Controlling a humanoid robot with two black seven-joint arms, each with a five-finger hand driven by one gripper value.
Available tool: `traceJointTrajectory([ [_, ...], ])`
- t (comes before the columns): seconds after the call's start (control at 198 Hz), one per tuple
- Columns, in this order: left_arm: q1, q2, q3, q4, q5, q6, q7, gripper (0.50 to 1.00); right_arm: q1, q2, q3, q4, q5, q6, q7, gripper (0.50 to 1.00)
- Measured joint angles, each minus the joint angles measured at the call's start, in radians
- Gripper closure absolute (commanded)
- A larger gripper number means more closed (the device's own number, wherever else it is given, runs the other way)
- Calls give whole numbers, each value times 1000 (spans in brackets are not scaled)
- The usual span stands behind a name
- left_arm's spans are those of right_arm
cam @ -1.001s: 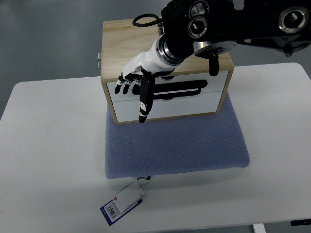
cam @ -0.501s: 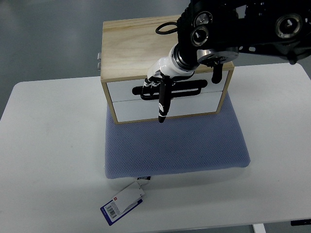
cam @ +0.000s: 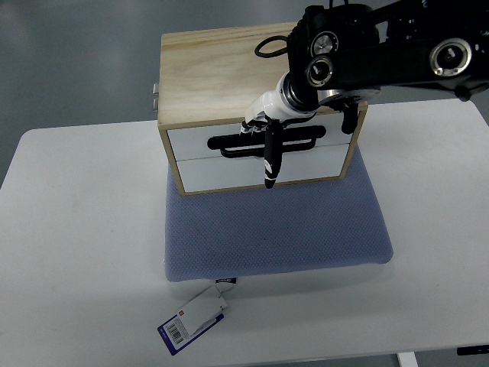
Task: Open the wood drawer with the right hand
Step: 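Hook the right hand fingers around the upper drawer's black handle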
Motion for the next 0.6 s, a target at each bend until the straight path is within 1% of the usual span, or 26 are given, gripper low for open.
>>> traceJointTrajectory([
  [0.602,0,0,0,0,-1,0,0,500,-64,3,-15,-26,-49,4,0,556],
])
